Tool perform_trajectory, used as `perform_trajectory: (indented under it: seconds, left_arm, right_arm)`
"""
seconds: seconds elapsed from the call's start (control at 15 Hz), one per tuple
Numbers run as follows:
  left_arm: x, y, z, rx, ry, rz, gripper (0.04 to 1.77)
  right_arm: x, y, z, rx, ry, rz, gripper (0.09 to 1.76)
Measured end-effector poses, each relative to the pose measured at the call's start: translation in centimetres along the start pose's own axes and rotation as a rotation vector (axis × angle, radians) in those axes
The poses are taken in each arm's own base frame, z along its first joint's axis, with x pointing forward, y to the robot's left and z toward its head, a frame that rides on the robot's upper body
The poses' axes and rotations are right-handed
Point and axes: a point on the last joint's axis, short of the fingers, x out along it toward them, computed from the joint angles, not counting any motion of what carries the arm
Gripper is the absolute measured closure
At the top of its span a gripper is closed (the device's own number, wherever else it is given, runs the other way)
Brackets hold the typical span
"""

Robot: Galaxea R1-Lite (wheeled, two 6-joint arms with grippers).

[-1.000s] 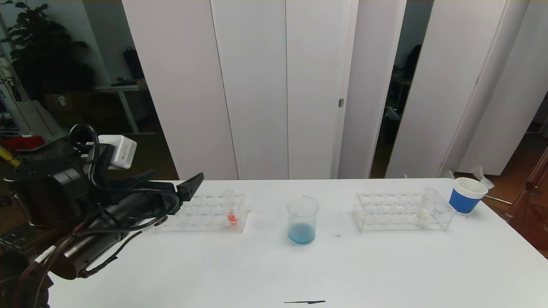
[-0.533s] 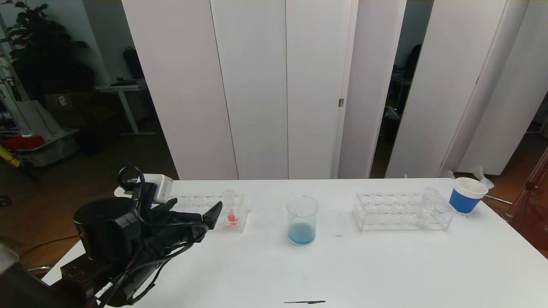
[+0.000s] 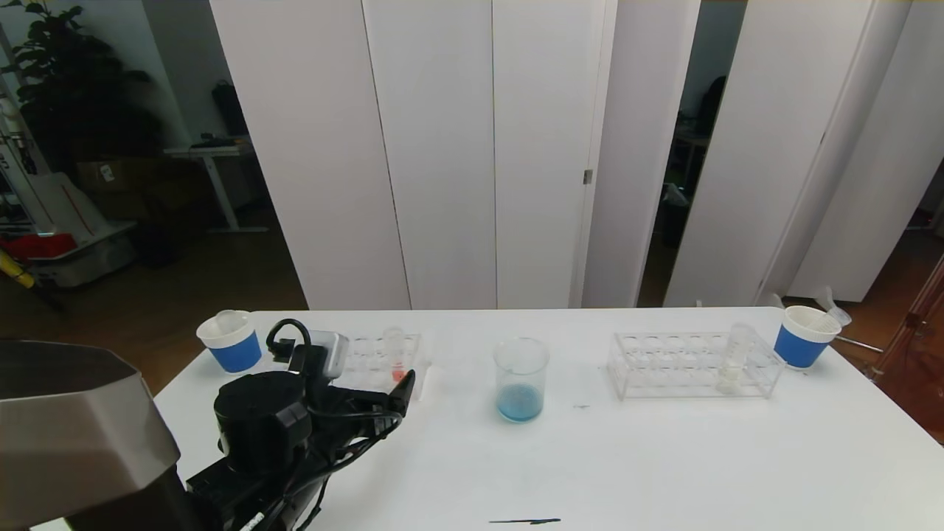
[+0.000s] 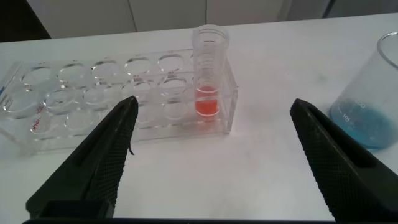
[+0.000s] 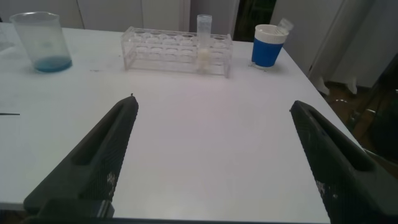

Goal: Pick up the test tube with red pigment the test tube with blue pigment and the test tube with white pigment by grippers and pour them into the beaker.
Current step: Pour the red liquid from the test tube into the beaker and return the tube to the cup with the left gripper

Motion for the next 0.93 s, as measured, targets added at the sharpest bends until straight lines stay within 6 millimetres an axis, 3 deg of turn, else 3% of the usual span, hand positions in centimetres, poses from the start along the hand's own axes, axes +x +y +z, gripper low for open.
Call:
perform_trajectory:
  seconds: [0.6, 0.93]
  left_arm:
    - [4.9, -1.5, -0.7, -0.038, -0.063, 0.135, 0.06]
    - [7.6, -1.3, -1.4, -0.065, -0.078, 0.202, 0.06]
  right_arm:
    - [0.0, 0.0, 0.0, 0.0, 0.0, 0.0, 0.1]
    - [0.0, 0.0, 0.0, 0.0, 0.0, 0.0, 0.1]
